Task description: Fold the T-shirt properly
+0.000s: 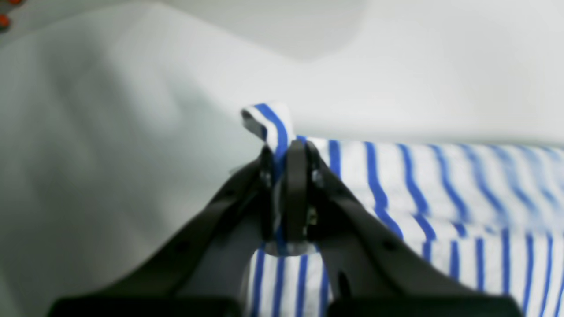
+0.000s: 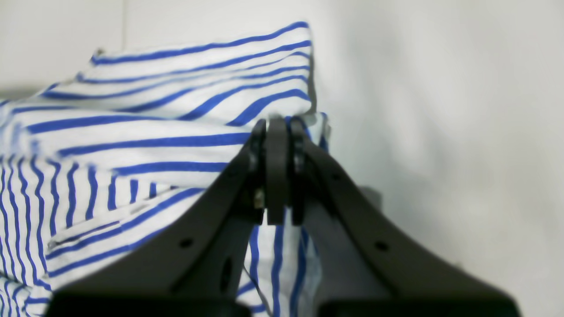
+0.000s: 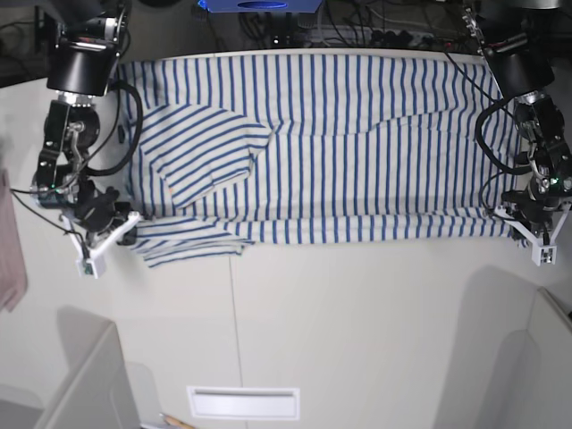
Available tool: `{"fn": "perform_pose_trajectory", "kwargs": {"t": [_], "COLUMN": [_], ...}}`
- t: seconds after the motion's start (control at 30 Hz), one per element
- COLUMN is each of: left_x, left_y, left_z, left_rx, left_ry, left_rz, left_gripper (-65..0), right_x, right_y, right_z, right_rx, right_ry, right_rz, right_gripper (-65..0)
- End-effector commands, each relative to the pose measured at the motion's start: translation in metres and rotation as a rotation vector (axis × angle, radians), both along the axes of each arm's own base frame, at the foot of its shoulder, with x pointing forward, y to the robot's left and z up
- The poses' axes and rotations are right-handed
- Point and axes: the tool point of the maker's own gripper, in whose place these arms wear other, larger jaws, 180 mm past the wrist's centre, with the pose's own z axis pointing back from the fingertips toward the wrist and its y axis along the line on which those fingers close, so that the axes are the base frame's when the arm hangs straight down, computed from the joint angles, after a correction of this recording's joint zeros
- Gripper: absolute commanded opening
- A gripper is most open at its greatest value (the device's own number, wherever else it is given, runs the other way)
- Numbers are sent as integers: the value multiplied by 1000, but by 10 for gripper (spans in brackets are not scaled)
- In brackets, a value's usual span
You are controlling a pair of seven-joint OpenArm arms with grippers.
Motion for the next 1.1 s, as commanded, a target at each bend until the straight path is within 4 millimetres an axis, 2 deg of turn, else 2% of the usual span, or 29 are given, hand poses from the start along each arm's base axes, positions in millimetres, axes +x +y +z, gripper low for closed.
{"fn": "perform_pose_trajectory", "kwargs": {"t": [0.0,0.07,0.23,0.37,0.57,0.73,0.8,0.97,1.07], "left_x": [11,8,4,-3,-17,-25,-30,-37,-39], "left_y": [7,6,1,0,1,-7,-7,5,10], "left_z": [25,27,35,31,19,24,21,24,26], "left_rx": [35,41,68,76,79,105,104,102,108], "left_ry": [-61,-47,-58,-43,-3,-9,23,34,31], "left_rz": [-3,-7,-28,-34,-36,-64,-60,-17,-8], "left_gripper": [-650,-650,-650,-650,-650,-650,-650,-650,-650], "right_x": [13,4,-11,-24,-37,-59,-64,-70,-75], "right_y": [-2,-3,7,8,-9,-6,0,15,17], "right_z": [20,14,15,13,24,5,1,20,21], "right_rx": [-1,-4,-8,-17,-9,-4,26,96,101], "right_ry": [-61,-28,-31,-13,8,65,76,17,34], "right_rz": [-2,0,18,25,-47,-48,-52,-25,-17], "right_gripper": [-650,-650,-650,-650,-650,-650,-650,-650,-650]}}
